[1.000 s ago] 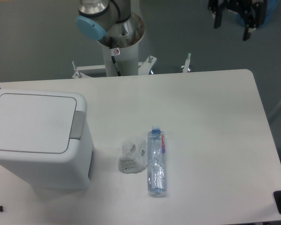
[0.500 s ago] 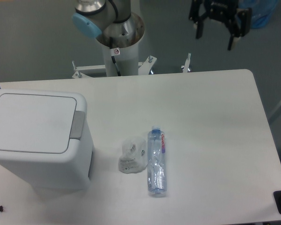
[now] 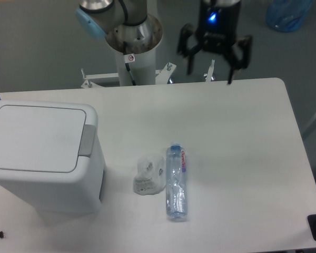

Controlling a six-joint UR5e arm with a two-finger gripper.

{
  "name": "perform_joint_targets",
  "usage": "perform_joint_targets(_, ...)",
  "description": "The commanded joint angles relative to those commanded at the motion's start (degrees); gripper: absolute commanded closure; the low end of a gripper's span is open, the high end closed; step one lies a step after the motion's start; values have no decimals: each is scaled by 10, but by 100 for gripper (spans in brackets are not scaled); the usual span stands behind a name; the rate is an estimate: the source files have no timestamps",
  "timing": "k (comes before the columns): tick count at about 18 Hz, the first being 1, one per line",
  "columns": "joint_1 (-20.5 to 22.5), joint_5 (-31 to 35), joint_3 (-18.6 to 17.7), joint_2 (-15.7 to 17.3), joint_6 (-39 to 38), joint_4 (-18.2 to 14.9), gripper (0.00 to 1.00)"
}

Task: Open the trash can
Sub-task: 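Move the open gripper toward the grey tab on the trash can lid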

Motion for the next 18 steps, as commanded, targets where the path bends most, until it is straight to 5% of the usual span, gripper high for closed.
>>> perform_joint_targets(9, -100, -19, 11, -55, -295, 125, 0)
perform_joint_targets(18, -119, -50, 5, -72, -338, 141, 0)
